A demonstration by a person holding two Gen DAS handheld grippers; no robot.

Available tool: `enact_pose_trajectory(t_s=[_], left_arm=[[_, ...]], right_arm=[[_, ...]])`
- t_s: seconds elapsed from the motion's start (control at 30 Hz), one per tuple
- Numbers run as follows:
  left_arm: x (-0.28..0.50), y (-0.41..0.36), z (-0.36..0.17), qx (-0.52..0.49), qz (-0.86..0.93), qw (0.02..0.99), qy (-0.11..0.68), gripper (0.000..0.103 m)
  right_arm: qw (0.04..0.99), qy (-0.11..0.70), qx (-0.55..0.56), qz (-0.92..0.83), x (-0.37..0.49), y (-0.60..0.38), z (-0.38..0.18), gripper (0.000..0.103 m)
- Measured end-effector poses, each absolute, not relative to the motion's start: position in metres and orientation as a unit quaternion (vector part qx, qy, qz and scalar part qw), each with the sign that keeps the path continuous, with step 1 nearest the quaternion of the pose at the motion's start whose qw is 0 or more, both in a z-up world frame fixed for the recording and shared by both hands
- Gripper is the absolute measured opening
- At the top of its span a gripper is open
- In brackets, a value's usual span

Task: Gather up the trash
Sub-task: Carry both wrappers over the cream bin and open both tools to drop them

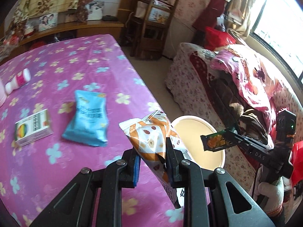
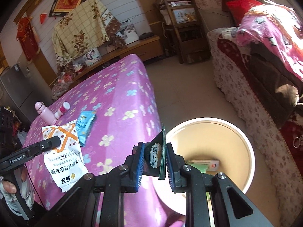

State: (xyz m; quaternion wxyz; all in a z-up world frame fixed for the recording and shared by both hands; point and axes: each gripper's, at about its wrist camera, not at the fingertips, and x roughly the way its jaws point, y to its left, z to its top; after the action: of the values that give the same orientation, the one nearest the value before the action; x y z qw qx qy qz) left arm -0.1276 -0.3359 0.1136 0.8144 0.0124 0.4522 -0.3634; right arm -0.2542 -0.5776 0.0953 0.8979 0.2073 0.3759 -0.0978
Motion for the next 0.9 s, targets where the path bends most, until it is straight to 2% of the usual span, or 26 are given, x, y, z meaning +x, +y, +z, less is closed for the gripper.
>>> enact_pose_trajectory(t_s=[0.43, 0.9], left_arm=[[-0.143, -0.427, 0.104, 0.042, -0.406, 0.792, 0.454, 0.024], [-0.152, -0.471, 0.078, 0.083, -0.4, 0.791, 0.455, 0.025]], right_arm=[[0.877, 0.392, 0.231, -0.151, -0.276, -0.63, 0.067, 0.023], [0.86, 0.411, 0.244, -0.181, -0.28, -0.655, 0.037, 0.023]])
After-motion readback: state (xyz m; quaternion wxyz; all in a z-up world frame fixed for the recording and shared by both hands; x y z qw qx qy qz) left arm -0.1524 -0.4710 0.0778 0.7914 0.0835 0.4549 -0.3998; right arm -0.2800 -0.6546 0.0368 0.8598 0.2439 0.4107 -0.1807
